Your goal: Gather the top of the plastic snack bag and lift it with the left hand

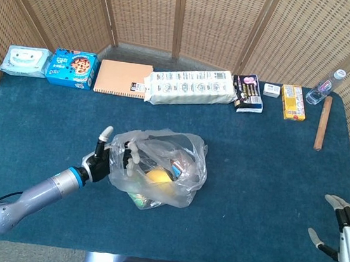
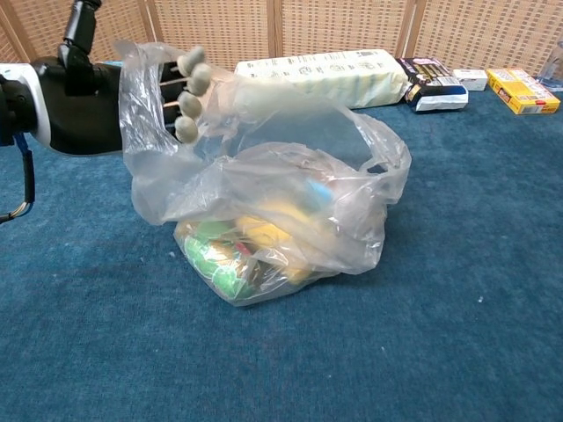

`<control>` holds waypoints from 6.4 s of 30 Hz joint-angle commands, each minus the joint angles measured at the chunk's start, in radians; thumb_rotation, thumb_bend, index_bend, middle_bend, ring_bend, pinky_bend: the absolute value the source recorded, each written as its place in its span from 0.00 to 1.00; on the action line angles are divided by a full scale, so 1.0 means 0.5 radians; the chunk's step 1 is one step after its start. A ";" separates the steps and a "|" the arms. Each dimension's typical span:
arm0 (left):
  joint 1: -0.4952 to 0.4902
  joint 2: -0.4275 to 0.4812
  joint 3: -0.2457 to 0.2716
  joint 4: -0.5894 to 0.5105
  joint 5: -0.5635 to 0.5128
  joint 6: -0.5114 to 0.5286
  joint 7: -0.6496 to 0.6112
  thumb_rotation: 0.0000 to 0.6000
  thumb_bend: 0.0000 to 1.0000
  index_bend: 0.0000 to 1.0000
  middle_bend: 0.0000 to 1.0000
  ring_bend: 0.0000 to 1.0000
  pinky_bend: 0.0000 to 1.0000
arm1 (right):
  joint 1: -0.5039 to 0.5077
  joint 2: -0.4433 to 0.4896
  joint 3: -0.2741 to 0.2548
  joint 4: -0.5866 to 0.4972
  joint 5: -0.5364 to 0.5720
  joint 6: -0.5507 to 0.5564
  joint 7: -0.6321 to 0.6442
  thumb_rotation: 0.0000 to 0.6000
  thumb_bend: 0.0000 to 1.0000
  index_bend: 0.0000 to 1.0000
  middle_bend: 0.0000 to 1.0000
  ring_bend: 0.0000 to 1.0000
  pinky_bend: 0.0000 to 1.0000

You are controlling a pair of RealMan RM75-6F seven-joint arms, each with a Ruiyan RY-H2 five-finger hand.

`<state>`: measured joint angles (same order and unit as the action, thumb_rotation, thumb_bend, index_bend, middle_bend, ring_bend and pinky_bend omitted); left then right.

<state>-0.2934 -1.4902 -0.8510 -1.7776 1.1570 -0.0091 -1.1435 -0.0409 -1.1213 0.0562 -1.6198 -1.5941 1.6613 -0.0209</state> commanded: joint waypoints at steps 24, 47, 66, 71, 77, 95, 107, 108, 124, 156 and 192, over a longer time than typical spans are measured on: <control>-0.228 -0.230 -0.041 -0.007 -0.555 0.021 0.347 0.00 0.20 0.36 0.41 0.45 0.43 | -0.012 0.003 0.001 0.014 0.000 0.017 0.040 0.87 0.24 0.19 0.23 0.25 0.25; 0.315 -0.223 -0.533 -0.016 -1.024 -0.584 0.904 0.00 0.27 0.55 0.61 0.65 0.63 | 0.261 -0.093 0.121 -0.032 -0.098 -0.176 0.038 0.87 0.22 0.19 0.23 0.25 0.25; 0.302 -0.154 -0.546 0.002 -1.281 -0.689 1.205 0.00 0.27 0.55 0.61 0.65 0.63 | 0.731 -0.503 0.246 0.282 -0.128 -0.518 0.030 0.99 0.09 0.20 0.23 0.23 0.25; 0.279 -0.133 -0.528 -0.006 -1.321 -0.667 1.233 0.00 0.27 0.55 0.61 0.65 0.63 | 0.807 -0.613 0.241 0.424 -0.148 -0.535 0.020 1.00 0.08 0.20 0.23 0.23 0.25; 0.260 -0.120 -0.530 -0.015 -1.363 -0.681 1.272 0.00 0.27 0.55 0.61 0.65 0.63 | 0.892 -0.696 0.243 0.570 -0.163 -0.556 -0.004 1.00 0.08 0.20 0.23 0.23 0.25; 0.130 -0.135 -0.478 -0.004 -1.400 -0.603 1.345 0.00 0.27 0.55 0.61 0.65 0.63 | 1.122 -0.987 0.235 0.679 -0.193 -0.594 0.018 1.00 0.07 0.20 0.23 0.22 0.25; 0.088 -0.178 -0.449 0.075 -1.374 -0.648 1.436 0.00 0.28 0.55 0.61 0.65 0.63 | 1.238 -1.145 0.251 0.554 -0.101 -0.713 0.002 0.99 0.06 0.26 0.29 0.23 0.25; 0.089 -0.182 -0.447 0.088 -1.375 -0.669 1.446 0.00 0.28 0.55 0.61 0.65 0.62 | 1.246 -1.150 0.258 0.537 -0.082 -0.729 0.006 0.99 0.06 0.29 0.31 0.24 0.26; 0.159 -0.194 -0.478 0.247 -1.452 -0.892 1.563 0.00 0.28 0.55 0.61 0.65 0.62 | 1.312 -1.335 0.388 0.624 0.017 -0.626 0.094 0.99 0.21 0.58 0.44 0.36 0.31; 0.188 -0.149 -0.484 0.222 -1.541 -0.885 1.633 0.00 0.28 0.55 0.61 0.65 0.62 | 1.418 -0.766 0.194 0.586 -0.146 -0.863 0.094 1.00 0.18 0.26 0.29 0.25 0.22; 0.179 -0.155 -0.491 0.201 -1.559 -0.824 1.629 0.00 0.28 0.55 0.61 0.65 0.62 | 1.546 -0.992 0.157 0.778 -0.149 -0.848 0.110 1.00 0.13 0.25 0.29 0.23 0.20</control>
<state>-0.2035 -1.5670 -1.0968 -1.6770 0.3771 -0.4211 -0.3289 0.7252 -1.6083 0.1287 -1.2230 -1.6752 1.2420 0.0324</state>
